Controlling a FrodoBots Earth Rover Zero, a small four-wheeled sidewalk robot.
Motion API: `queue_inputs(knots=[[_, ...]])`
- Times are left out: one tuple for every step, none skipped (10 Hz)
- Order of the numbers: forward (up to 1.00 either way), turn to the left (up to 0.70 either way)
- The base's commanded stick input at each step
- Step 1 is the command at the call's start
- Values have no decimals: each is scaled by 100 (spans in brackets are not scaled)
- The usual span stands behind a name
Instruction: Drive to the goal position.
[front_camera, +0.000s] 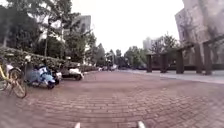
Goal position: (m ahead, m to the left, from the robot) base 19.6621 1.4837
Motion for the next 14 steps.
queue_inputs(knots=[[70, 0], [70, 0], [70, 0], [70, 0], [70, 0], [70, 0], [70, 0], [70, 0], [70, 0], [70, 0], [70, 0], [70, 0], [70, 0], [70, 0]])
